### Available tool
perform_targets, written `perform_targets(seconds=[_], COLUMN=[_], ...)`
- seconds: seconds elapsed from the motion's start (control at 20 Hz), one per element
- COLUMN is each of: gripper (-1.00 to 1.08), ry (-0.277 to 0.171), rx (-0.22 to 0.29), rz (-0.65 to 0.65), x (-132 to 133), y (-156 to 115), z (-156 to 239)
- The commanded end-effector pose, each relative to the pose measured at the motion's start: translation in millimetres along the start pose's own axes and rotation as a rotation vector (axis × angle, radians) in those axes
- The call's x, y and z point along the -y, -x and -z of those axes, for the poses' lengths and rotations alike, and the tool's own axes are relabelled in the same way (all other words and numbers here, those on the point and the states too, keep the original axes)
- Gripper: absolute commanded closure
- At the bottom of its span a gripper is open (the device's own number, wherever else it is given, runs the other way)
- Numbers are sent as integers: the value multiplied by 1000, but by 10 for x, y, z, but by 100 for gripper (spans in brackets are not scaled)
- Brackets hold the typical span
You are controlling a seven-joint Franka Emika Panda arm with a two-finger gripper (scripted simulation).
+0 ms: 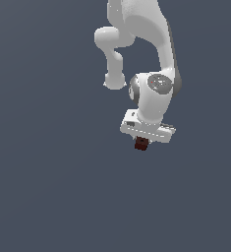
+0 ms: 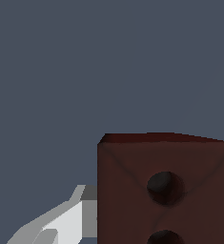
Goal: Pick up the object and move it to a goal position.
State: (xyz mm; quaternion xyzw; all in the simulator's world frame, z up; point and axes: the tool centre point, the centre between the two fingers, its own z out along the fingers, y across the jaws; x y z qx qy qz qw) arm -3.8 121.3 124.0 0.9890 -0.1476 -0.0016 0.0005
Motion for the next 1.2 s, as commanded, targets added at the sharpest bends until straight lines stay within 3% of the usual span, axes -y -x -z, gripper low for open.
perform_targets(seconds=[0.0, 0.6, 1.15], gripper=[108, 108, 108], ry=[-1, -1, -1], rx=[-3, -3, -3], rz=[0, 0, 0], x=[120, 562, 662], y=[79, 354, 390], z=[282, 1270, 1462])
